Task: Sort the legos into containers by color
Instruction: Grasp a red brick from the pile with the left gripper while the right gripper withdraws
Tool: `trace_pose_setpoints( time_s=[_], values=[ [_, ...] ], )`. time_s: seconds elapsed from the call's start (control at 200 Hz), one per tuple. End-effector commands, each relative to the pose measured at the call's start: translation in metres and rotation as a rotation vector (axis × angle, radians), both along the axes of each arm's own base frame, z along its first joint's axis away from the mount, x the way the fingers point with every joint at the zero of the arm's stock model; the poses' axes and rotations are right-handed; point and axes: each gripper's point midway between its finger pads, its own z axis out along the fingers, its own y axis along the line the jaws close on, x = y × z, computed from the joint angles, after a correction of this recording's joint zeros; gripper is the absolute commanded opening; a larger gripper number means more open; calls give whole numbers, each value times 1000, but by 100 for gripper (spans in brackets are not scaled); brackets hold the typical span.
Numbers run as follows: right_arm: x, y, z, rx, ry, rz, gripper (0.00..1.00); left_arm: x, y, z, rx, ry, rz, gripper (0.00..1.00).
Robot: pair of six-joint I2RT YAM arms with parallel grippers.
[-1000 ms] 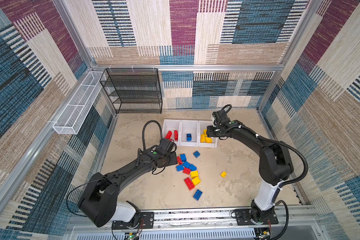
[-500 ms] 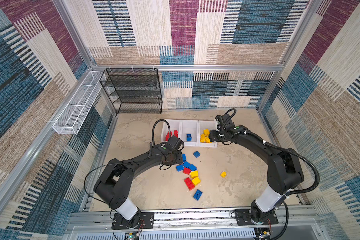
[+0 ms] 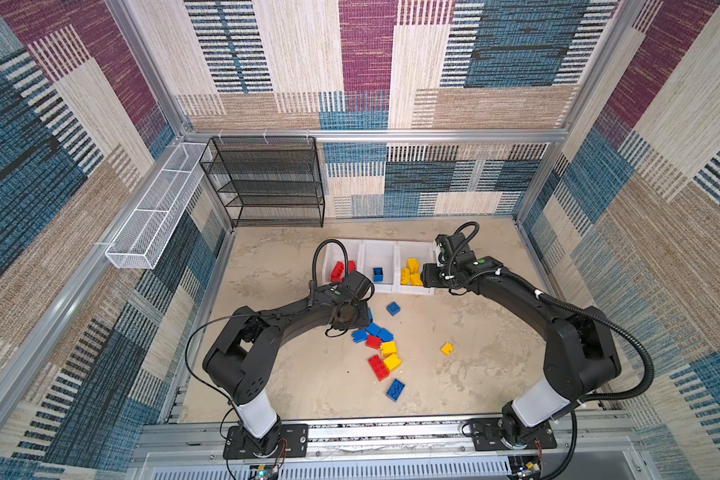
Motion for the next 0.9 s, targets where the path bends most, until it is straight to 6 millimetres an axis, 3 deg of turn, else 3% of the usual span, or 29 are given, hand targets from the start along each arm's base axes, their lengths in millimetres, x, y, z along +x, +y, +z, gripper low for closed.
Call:
trace_pose_setpoints(
  time_s=[0.0, 0.386, 0.656, 0.896],
  values=[
    [2, -2, 5, 6, -25, -19, 63, -3, 10, -7, 54, 8, -6, 43],
    [-7, -5, 1, 15, -14, -35, 63, -9, 17, -11, 78, 10, -18, 42],
    [-9, -5, -2, 14, -8, -36, 63, 3, 12, -11, 113, -13, -59, 42],
    [-13, -9, 0, 9, -10, -45, 62, 11, 10, -12, 149, -17, -86, 28]
  ],
)
